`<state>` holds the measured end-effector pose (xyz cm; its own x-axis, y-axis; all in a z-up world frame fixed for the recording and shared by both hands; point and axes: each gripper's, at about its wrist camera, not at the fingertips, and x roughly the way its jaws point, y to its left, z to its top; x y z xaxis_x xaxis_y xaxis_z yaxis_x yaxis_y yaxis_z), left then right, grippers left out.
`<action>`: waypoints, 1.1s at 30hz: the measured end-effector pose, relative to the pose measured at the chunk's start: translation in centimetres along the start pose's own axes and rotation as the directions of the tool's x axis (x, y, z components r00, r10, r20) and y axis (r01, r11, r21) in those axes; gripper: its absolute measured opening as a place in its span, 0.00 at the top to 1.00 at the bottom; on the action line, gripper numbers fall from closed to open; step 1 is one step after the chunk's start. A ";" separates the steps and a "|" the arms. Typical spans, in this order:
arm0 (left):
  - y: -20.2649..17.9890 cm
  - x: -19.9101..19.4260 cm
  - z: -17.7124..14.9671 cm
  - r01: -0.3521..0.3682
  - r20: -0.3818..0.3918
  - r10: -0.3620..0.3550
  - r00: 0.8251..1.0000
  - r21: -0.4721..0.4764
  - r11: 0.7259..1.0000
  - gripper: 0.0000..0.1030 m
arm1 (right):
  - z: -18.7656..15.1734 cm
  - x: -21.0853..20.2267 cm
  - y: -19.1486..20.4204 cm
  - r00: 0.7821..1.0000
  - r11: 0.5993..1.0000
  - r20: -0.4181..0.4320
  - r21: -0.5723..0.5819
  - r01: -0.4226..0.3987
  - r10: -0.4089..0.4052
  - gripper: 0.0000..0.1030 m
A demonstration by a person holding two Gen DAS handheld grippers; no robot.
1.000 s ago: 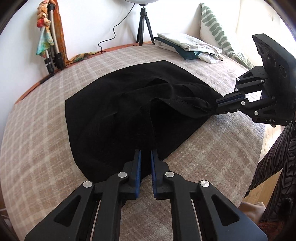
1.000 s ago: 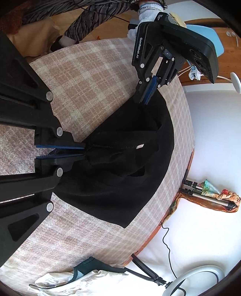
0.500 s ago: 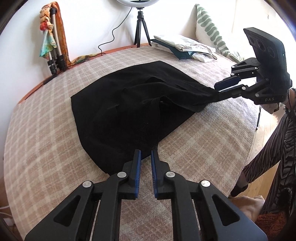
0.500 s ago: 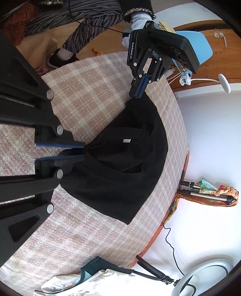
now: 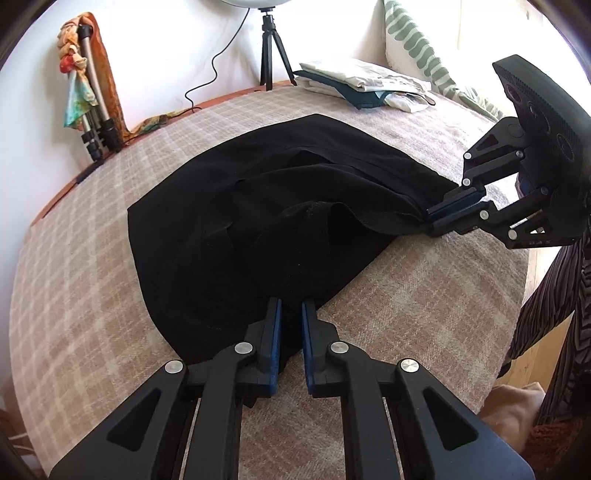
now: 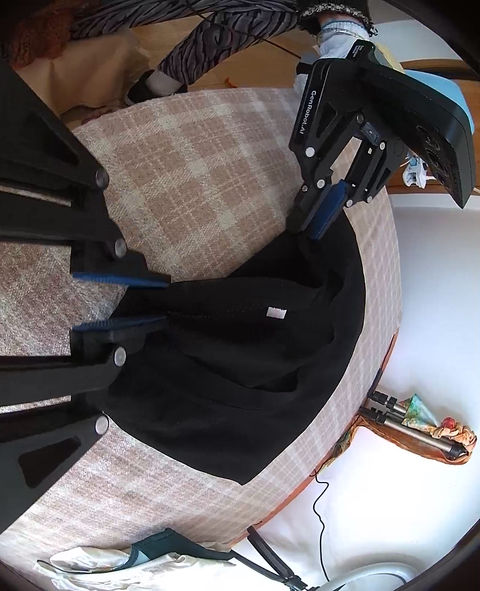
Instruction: Fold small clothes
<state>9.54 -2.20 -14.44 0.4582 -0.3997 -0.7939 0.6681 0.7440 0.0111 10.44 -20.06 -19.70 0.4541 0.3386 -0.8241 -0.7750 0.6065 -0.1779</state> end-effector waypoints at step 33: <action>17.3 0.5 3.4 0.259 0.220 -0.145 0.965 -0.693 0.673 0.57 | 0.6 0.9 -20.3 0.974 0.631 0.208 0.746 -0.215 0.087 0.65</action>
<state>23.25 8.65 -12.57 0.4737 -0.6112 -0.6341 0.1616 0.7681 -0.6196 26.84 -31.59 -16.55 0.4665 0.5319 -0.7067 -0.2588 0.8461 0.4660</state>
